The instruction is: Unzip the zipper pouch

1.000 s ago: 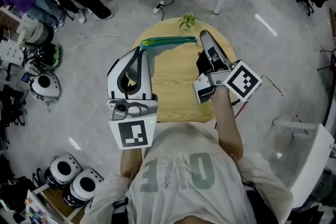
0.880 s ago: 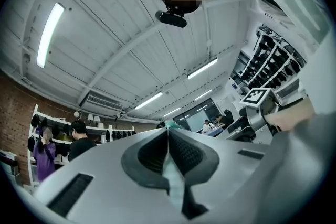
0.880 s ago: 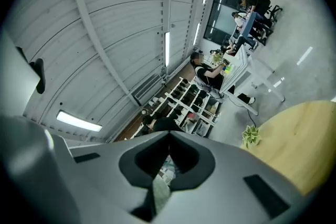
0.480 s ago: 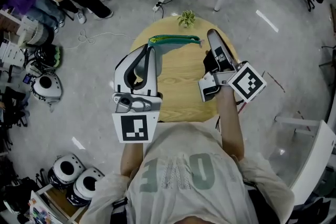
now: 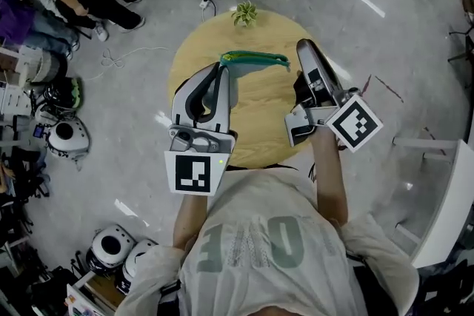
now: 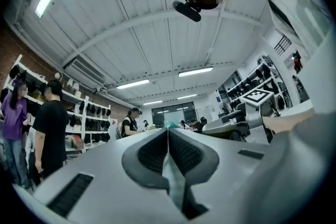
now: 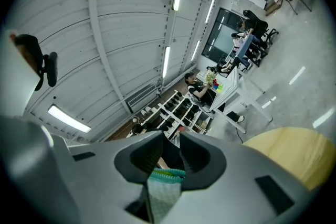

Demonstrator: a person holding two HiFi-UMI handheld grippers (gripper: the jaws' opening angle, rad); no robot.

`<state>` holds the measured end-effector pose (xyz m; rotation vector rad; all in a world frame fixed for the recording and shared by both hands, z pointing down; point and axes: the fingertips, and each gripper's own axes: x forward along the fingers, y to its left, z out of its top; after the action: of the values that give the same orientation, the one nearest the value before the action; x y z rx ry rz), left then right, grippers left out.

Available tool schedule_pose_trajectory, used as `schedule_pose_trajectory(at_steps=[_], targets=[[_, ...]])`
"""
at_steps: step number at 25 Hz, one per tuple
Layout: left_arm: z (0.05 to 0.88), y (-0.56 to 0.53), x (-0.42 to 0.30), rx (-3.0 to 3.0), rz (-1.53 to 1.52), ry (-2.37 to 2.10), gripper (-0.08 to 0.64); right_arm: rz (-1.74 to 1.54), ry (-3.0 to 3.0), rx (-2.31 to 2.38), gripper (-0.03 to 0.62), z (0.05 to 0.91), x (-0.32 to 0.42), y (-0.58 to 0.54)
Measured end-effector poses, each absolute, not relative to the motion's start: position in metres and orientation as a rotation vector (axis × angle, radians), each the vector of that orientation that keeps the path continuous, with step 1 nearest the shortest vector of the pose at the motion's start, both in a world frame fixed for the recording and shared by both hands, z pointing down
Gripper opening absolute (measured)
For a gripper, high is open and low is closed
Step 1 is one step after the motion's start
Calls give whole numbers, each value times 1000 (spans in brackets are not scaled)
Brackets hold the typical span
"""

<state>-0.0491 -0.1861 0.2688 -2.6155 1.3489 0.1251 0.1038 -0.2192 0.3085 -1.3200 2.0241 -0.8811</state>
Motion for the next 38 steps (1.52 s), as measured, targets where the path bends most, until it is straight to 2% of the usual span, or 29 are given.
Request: schedule_pose_trajectory(at_steps=[13, 20, 28, 38], targets=[[382, -192, 2, -3024, 24, 1318, 28, -918, 1953, -1438, 87, 336, 136, -198], [459, -199, 5, -3256, -51, 1383, 28, -929, 1921, -1517, 87, 349, 149, -187], [516, -222, -32, -3329, -100, 1592, 28, -947, 1904, -1564, 87, 356, 150, -182], [582, -247, -83, -3203, -445, 1731, 29, -980, 1922, -1575, 87, 362, 132, -183]])
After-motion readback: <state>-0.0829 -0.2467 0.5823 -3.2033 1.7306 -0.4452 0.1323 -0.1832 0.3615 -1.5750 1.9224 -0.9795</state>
